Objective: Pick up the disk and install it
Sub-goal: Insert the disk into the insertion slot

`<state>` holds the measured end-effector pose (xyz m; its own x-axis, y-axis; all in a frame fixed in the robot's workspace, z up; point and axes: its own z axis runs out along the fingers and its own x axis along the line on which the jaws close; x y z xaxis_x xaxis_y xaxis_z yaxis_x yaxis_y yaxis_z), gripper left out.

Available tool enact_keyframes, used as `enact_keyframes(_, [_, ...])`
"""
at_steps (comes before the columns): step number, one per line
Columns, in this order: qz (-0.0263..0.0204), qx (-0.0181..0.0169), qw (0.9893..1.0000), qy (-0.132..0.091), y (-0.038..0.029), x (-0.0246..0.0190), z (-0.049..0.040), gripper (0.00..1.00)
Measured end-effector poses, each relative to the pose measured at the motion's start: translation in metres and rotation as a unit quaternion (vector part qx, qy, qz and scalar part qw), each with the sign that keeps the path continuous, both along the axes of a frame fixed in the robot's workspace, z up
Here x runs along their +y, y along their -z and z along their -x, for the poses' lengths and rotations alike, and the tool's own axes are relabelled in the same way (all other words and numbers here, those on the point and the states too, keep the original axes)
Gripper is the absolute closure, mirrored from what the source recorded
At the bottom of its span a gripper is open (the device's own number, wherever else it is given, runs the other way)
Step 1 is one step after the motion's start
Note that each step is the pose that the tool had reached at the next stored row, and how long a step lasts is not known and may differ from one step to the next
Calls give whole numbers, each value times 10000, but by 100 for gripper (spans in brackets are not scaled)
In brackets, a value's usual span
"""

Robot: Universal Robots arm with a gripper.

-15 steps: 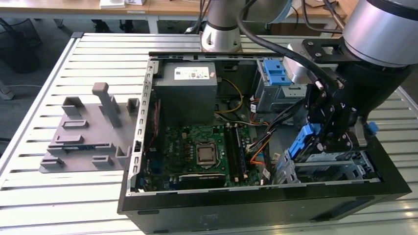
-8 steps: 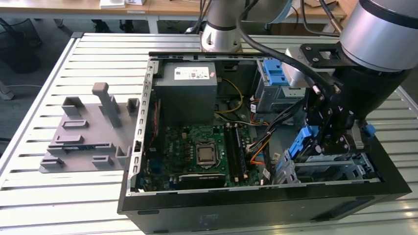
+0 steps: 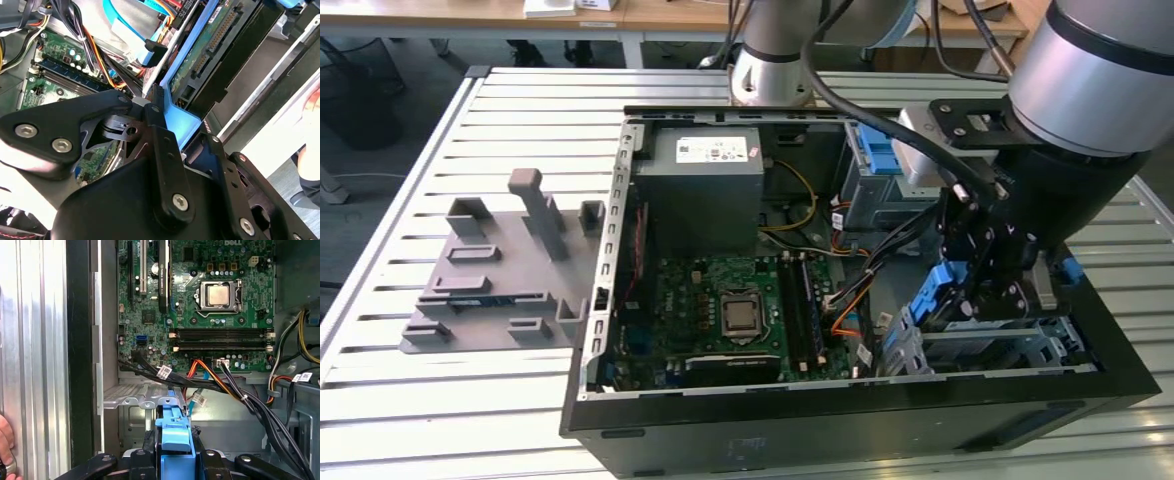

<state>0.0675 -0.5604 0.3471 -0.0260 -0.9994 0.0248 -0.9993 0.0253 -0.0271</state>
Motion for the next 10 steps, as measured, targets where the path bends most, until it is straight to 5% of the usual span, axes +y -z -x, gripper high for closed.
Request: enact_keyframes(10, [1, 0, 10000, 0, 53, 0, 0, 64])
